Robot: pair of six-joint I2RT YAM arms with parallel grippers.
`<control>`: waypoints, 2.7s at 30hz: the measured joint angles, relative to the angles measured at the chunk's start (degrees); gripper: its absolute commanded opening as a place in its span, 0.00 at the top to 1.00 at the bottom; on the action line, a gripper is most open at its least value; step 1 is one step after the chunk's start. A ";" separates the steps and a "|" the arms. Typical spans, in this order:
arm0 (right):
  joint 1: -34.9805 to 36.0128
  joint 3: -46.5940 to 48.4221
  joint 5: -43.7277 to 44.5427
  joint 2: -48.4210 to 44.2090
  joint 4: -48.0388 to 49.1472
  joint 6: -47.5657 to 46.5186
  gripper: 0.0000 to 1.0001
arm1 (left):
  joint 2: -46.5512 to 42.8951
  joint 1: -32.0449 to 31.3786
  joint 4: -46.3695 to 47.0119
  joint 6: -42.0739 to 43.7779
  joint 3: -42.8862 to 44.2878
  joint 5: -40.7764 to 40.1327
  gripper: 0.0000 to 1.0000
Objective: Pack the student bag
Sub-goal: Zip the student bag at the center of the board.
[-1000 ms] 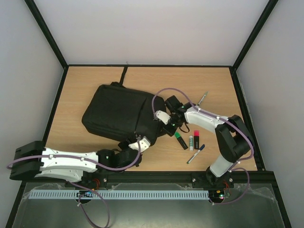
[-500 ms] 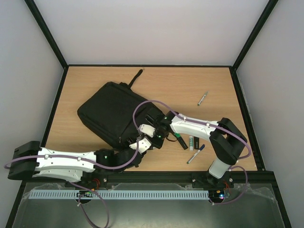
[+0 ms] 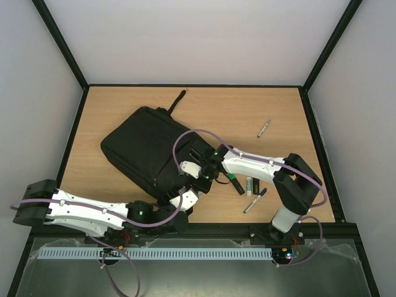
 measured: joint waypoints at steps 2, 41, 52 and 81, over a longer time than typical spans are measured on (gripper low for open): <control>-0.61 0.00 -0.42 -0.07 0.00 -0.17 0.99 | 0.90 0.15 -0.66 -1.42 0.61 -0.48 0.40; -12.76 -1.99 -4.22 -0.20 -0.35 -6.45 0.99 | 11.61 7.26 1.18 3.56 1.53 -6.16 0.98; -22.51 1.88 -4.83 7.32 -1.11 -10.71 0.99 | 11.78 6.73 1.25 4.63 1.53 -4.50 0.98; -10.08 -8.20 -2.69 -5.97 2.89 -5.44 0.99 | 7.13 13.55 3.61 10.45 -0.72 -6.78 0.40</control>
